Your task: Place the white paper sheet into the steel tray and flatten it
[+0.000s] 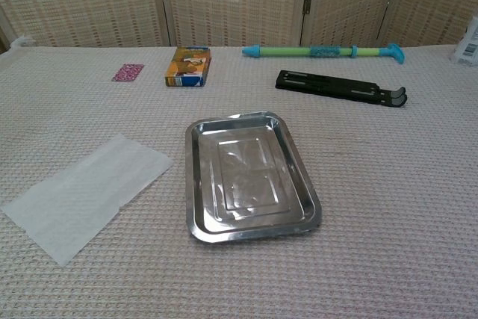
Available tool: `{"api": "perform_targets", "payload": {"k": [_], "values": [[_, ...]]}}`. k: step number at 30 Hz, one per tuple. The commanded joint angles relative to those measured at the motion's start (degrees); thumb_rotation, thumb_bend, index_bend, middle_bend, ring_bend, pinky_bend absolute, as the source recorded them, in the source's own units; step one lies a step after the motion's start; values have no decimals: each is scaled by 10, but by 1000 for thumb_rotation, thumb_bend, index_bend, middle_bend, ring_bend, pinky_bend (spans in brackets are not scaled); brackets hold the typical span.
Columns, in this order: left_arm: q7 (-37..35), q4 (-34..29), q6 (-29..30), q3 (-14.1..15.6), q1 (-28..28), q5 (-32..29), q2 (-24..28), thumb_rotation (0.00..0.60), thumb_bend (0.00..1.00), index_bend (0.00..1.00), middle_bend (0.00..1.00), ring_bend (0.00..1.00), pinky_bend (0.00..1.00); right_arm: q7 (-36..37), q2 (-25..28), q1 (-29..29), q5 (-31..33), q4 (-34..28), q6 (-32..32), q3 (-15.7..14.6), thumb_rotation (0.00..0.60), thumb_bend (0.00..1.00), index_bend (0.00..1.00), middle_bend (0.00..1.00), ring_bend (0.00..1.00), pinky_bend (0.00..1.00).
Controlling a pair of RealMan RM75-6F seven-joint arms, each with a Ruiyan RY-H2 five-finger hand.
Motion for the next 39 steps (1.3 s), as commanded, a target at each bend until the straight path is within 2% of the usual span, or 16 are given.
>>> {"api": "perform_targets", "payload": {"k": [1, 13, 15, 19, 23, 28, 30, 33, 35, 37, 39], "values": [[0, 2, -2, 0, -2, 1, -2, 600, 288, 66, 63, 39, 53, 2, 3, -2, -1, -3, 1, -1, 600, 403, 0, 0, 0, 0], [7, 0, -9, 7, -7, 14, -9, 600, 288, 66, 65, 40, 63, 11, 11, -8, -11, -7, 12, -6, 600, 403, 0, 0, 0, 0], [7, 1, -13, 8, -9, 13, -9, 600, 287, 66, 93, 51, 77, 11, 11, -9, -10, -8, 12, -5, 600, 403, 0, 0, 0, 0], [-8, 14, 0, 10, -11, 35, -19, 600, 288, 93, 225, 130, 187, 7, 4, -9, -16, -4, 18, -4, 600, 402, 0, 0, 0, 0], [-6, 48, 24, 17, -11, 75, -47, 600, 288, 123, 293, 179, 314, 6, -4, 1, -17, 5, 0, -5, 600, 403, 0, 0, 0, 0], [-14, 105, 48, 22, -14, 108, -88, 600, 285, 189, 446, 304, 510, 8, -5, 9, -6, 5, -15, -1, 600, 403, 0, 0, 0, 0], [-24, 132, 69, 19, -15, 124, -105, 600, 284, 240, 536, 376, 599, 8, -5, 8, -6, 5, -10, 2, 600, 403, 0, 0, 0, 0], [-64, 195, 117, 15, -23, 163, -141, 600, 285, 335, 756, 557, 772, 9, -4, 6, -9, 4, -3, 2, 600, 403, 0, 0, 0, 0], [-89, 233, 119, 23, -31, 176, -155, 600, 284, 386, 936, 729, 882, 14, -3, 5, -9, 6, -1, 3, 600, 403, 0, 0, 0, 0], [-106, 249, 105, 30, -36, 173, -161, 600, 284, 392, 994, 827, 939, 21, -2, 5, -4, 9, -1, 5, 600, 403, 0, 0, 0, 0], [-126, 265, 90, 35, -45, 172, -170, 600, 284, 392, 1000, 900, 983, 26, -1, 5, 2, 12, 0, 9, 600, 403, 0, 0, 0, 0]]}}
